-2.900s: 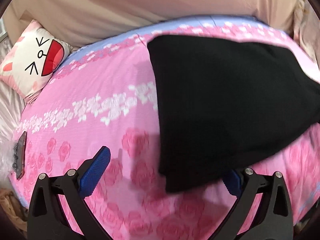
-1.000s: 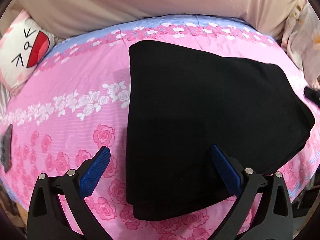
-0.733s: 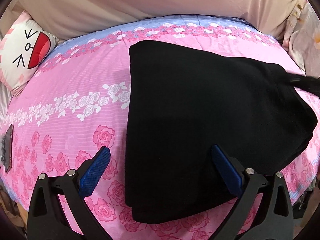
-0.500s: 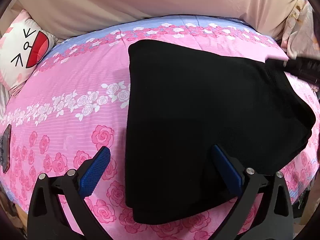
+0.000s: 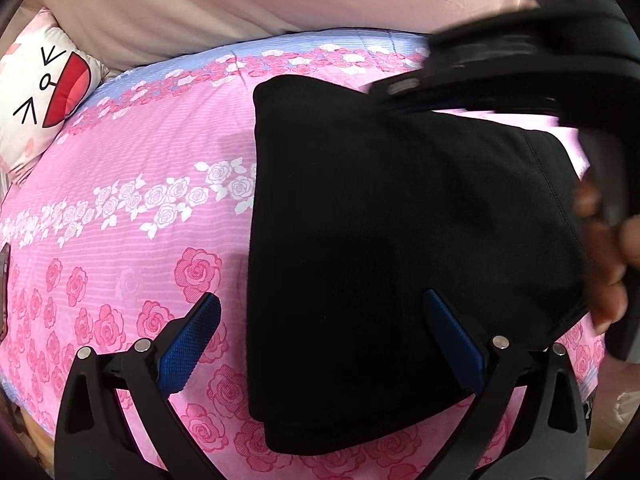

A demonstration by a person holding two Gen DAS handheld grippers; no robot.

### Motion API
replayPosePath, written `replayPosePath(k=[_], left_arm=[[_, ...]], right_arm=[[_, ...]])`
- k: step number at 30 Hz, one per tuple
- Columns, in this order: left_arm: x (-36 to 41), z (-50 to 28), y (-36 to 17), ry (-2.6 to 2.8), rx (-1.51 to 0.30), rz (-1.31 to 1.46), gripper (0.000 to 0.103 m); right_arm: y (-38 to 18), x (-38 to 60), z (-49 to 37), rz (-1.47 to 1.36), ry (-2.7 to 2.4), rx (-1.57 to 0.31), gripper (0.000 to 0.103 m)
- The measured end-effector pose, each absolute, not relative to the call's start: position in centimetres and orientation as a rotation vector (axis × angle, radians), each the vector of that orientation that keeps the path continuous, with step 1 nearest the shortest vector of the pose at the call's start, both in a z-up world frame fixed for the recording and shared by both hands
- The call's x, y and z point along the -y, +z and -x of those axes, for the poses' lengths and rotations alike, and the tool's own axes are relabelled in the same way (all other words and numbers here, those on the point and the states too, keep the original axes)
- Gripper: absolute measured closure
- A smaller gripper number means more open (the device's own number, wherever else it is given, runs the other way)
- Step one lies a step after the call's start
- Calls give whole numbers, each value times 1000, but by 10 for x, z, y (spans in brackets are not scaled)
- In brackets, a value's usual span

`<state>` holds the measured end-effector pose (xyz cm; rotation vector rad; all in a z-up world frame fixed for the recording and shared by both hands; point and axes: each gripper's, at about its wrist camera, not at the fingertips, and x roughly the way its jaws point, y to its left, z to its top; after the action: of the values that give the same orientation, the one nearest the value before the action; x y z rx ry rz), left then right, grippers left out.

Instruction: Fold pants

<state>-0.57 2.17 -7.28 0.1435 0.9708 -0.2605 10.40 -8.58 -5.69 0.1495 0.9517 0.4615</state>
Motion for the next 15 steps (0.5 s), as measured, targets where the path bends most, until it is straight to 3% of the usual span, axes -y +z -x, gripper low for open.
replayPosePath(k=[4, 9, 12, 15], left_arm=[[-26, 5, -72, -251, -965, -134, 5], [-28, 5, -73, -266, -976, -122, 5], [-27, 4, -74, -269, -973, -124, 5], [-26, 4, -74, -268, -976, -126, 5]], right_arm=[[-90, 51, -136, -57, 475, -1046, 75], [-60, 63, -128, -126, 477, -978, 75], [-79, 79, -129, -103, 392, -1020, 73], [-80, 109, -120, -255, 384, -1009, 76]])
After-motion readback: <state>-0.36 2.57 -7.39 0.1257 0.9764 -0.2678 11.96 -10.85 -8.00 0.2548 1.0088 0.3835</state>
